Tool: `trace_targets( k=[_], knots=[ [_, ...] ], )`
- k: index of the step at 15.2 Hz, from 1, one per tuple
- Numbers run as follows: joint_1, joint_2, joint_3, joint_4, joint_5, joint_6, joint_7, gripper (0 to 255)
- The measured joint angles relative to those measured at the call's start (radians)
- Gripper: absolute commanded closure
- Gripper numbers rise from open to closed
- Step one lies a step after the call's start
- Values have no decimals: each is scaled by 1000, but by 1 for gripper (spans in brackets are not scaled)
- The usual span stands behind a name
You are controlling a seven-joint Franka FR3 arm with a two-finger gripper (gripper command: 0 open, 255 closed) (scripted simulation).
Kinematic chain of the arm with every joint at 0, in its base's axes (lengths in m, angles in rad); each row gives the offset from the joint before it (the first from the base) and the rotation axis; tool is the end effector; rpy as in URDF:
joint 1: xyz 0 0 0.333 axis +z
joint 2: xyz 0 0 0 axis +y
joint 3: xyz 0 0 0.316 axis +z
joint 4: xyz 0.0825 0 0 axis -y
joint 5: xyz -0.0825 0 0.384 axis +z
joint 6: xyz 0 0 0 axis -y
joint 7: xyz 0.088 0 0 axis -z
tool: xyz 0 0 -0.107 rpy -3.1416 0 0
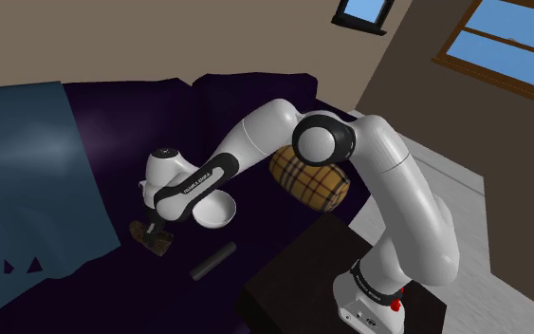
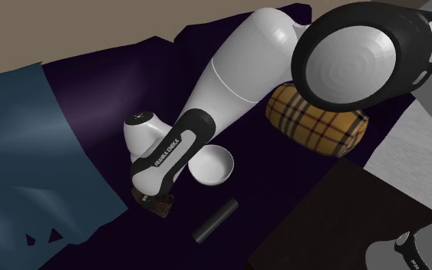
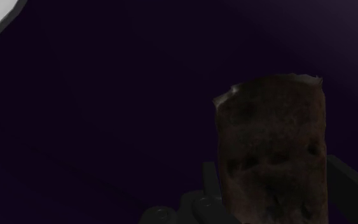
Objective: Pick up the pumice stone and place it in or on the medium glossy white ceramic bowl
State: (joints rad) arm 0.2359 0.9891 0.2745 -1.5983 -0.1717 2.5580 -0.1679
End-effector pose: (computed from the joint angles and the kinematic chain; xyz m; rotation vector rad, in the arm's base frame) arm 0.5963 0.3149 0.0645 -2.8244 -1.0339 0.0152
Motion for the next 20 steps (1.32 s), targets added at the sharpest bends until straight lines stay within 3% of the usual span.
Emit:
trace_targets(
  k=[10,20],
  knots=[
    [-1,-5,1,-5,1,-2,0,255],
    [-21,-118,24,-64,16,-57,2,255]
  ],
)
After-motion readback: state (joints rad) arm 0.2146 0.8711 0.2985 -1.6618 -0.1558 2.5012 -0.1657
